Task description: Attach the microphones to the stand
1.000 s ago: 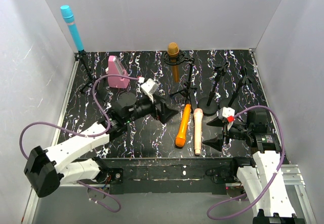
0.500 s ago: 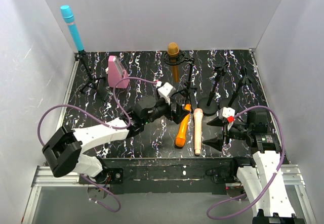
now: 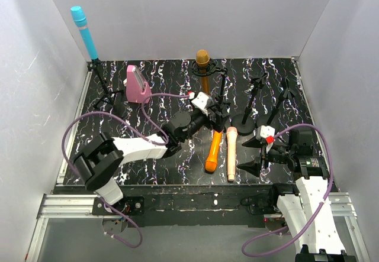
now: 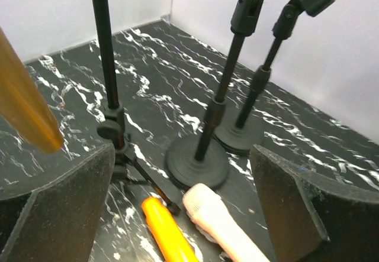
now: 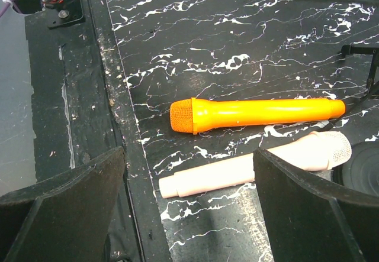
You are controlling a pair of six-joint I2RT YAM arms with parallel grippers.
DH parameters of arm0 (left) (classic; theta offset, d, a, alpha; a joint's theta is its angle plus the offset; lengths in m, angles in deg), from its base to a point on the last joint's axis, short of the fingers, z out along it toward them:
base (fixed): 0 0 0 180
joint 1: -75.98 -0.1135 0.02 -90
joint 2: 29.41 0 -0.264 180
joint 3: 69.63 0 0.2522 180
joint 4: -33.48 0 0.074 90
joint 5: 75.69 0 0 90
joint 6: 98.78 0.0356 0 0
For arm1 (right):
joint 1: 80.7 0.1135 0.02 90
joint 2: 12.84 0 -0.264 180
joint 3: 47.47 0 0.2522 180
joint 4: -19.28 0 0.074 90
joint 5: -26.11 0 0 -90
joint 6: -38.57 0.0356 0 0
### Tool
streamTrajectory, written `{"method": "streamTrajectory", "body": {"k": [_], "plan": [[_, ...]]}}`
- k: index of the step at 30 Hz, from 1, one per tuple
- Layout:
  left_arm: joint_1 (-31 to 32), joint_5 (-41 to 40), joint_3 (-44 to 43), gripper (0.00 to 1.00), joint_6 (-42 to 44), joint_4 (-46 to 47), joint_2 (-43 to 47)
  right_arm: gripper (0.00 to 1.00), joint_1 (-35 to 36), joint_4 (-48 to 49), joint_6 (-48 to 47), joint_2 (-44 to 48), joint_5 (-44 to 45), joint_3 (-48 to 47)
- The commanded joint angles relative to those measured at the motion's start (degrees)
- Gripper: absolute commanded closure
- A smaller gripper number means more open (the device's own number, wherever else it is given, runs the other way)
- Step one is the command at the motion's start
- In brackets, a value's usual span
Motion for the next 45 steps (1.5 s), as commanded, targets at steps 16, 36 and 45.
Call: {"method": "streamTrajectory", "body": {"k": [16, 36, 45], "plan": [[-1.9, -4.1, -12.0, 0.02, 21.9, 23.7, -20.7, 0.05, -0.1, -0.1, -1.6, 1.0, -0.2, 0.4], [-3.9, -8.8, -25.9, 0.94, 23.4, 19.1, -28.5, 0.05, -0.2, -0.1, -1.8, 0.8, 0.2, 0.4], [-7.0, -1.8, -22.5, 1.0, 22.4, 15.5, -20.3, 0.05, -0.1, -0.1, -1.8, 1.2, 0.2, 0.5]]}}
